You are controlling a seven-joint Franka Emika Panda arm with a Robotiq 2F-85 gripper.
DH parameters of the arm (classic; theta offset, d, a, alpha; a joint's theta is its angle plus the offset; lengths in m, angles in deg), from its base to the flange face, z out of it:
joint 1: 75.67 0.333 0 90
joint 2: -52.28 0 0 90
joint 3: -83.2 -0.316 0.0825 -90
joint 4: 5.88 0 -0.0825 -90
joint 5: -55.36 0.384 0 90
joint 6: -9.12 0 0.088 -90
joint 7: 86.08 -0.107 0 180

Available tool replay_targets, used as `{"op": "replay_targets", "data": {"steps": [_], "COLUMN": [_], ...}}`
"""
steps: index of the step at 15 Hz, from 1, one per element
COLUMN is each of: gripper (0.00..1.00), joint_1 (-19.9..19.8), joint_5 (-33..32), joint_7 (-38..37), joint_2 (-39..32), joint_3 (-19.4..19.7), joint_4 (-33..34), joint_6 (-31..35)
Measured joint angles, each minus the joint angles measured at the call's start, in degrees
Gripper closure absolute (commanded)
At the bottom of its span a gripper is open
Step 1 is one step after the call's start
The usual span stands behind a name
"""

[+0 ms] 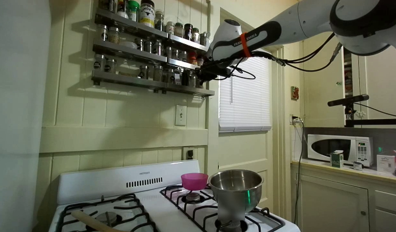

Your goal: Put the shaker on the bottom shelf

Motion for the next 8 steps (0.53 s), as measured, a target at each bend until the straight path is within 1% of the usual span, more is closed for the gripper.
{"op": "replay_targets", "data": {"steps": [5,6,7,8], "gripper": [1.00,0.74,0.73,0.68], "joint_1": [-0.1,-0.1,-0.1,-0.1], "joint_5": [0.0,-0.1,-0.5,-1.0], "joint_7": [-0.2,-0.2,-0.4,-0.8], "joint_2": [0.1,0.1,0.1,0.2], "joint_3": [0.3,0.4,0.4,0.5], "joint_4": [0.0,0.0,0.0,0.0], "joint_6": [-1.8,-1.8,-1.5,-1.1]}}
